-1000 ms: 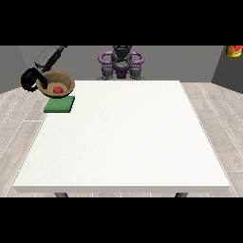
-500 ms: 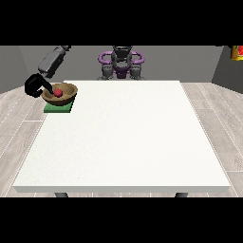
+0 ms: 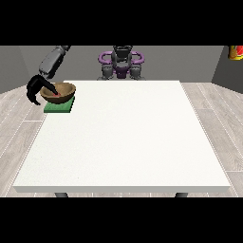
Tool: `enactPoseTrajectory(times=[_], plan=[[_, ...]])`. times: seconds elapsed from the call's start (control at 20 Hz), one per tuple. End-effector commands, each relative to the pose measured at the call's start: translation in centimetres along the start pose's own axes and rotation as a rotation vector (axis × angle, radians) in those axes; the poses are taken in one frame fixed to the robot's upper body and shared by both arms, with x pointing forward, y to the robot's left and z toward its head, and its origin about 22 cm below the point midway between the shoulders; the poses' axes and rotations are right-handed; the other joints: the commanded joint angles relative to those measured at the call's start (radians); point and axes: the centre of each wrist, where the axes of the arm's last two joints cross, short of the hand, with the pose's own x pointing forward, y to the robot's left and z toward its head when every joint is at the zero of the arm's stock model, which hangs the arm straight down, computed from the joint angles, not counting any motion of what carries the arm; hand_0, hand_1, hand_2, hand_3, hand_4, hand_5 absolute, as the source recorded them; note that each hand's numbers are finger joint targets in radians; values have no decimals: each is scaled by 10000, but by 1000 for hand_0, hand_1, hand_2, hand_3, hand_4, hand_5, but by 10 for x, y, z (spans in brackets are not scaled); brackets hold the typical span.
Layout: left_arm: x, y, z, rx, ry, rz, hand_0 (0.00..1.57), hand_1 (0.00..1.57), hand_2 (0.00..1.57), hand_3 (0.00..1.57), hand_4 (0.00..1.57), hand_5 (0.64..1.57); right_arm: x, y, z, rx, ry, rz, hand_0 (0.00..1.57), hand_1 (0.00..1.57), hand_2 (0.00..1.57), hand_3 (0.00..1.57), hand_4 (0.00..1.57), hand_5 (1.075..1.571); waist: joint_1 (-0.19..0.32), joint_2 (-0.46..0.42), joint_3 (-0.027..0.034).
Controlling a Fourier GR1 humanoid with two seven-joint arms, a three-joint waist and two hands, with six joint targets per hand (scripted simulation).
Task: Pick the cup and pour the ball into the bowl, then pick the bowl and place it on the pad
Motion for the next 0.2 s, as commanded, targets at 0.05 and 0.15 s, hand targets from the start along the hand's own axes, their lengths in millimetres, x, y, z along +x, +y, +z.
enactPoseTrajectory(times=[0.05, 0.15], plan=[[-33, -27, 8, -130, 866, 38, 0, 0, 0, 0, 1190, 1569, 20, -22, -3, 502, 851, 1083, 0, 0, 0, 0, 0, 1400, -247, -1200, -10], [-33, -23, 10, -45, 1254, 58, 0, 0, 0, 0, 1190, 1569, 25, -23, -3, 623, 489, 1080, 0, 0, 0, 0, 200, 1375, -302, -1517, -8]])
